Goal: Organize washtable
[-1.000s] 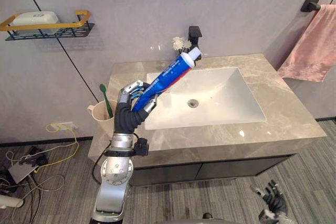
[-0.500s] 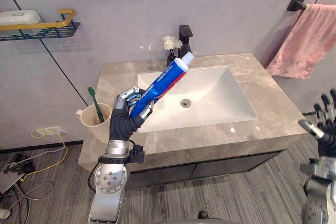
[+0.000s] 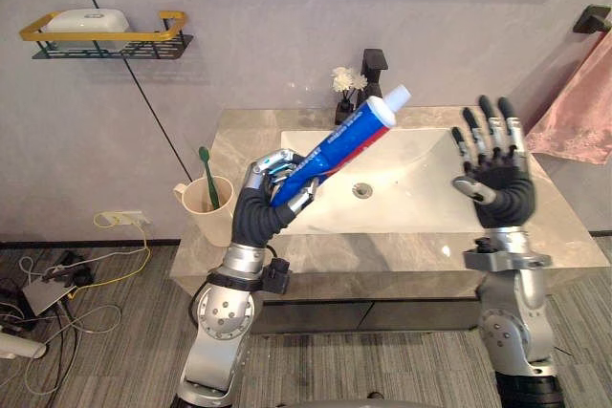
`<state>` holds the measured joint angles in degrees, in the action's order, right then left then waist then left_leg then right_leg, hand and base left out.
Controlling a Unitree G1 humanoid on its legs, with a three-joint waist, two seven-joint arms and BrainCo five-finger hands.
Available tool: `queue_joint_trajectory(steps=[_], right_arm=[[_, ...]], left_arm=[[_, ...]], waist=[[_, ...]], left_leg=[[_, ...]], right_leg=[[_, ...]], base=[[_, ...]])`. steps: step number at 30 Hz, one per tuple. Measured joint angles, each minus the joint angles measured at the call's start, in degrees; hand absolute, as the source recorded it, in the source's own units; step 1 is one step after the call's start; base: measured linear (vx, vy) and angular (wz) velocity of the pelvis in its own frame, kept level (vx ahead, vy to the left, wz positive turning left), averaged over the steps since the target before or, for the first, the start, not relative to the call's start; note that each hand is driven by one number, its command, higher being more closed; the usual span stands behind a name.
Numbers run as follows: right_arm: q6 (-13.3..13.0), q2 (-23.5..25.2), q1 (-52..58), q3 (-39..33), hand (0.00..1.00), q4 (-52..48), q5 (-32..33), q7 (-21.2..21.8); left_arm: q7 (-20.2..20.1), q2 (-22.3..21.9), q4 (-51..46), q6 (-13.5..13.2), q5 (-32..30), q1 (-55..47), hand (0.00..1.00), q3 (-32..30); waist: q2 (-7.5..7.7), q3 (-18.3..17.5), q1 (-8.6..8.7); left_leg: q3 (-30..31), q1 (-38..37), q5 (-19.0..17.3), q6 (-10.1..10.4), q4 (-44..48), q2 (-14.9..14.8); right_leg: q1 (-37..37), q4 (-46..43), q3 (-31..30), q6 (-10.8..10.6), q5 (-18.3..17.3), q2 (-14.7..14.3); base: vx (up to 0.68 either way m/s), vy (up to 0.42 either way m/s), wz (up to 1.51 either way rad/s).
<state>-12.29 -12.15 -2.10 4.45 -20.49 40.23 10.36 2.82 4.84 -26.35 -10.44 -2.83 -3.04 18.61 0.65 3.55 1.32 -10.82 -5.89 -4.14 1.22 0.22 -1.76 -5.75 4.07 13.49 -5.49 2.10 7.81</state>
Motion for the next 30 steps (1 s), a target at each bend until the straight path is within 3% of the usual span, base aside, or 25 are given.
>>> queue_joint_trajectory(steps=[15, 16, 30], right_arm=[[0.44, 4.11, -5.07, 12.48, 0.0, 2.35, 3.19, 0.07], [0.43, 4.35, -5.1, 12.84, 1.0, 2.78, 3.19, 0.08], [0.37, 5.04, -6.1, 14.09, 1.0, 5.69, 4.28, -0.61]], left_arm=[[1.08, -0.09, 6.18, 0.2, 0.01, 2.53, 1.0, 6.26], [1.07, -0.09, 6.49, 0.2, 0.01, 2.53, 1.0, 6.87], [3.12, -0.84, 10.24, -0.26, 0.04, 3.03, 1.0, 8.22]], waist=[[0.5, -0.45, -0.51], [0.78, -0.63, -0.51], [1.79, -1.32, -0.6]], left_leg=[[1.73, -0.76, 2.63, -0.3, -3.7, 0.71], [1.84, -0.8, 2.76, -0.28, -3.91, 0.72], [1.92, -0.79, 2.95, -0.26, -4.27, 0.74]], right_leg=[[-0.01, 0.04, 1.78, 0.0, 0.0, 0.33], [0.0, 0.07, 1.89, 0.0, 0.0, 0.31], [0.11, 0.19, 1.96, 0.0, 0.01, 0.29]], base=[[-0.03, -0.012, 0.06], [-0.03, -0.019, 0.06], [0.0, -0.003, 0.0]])
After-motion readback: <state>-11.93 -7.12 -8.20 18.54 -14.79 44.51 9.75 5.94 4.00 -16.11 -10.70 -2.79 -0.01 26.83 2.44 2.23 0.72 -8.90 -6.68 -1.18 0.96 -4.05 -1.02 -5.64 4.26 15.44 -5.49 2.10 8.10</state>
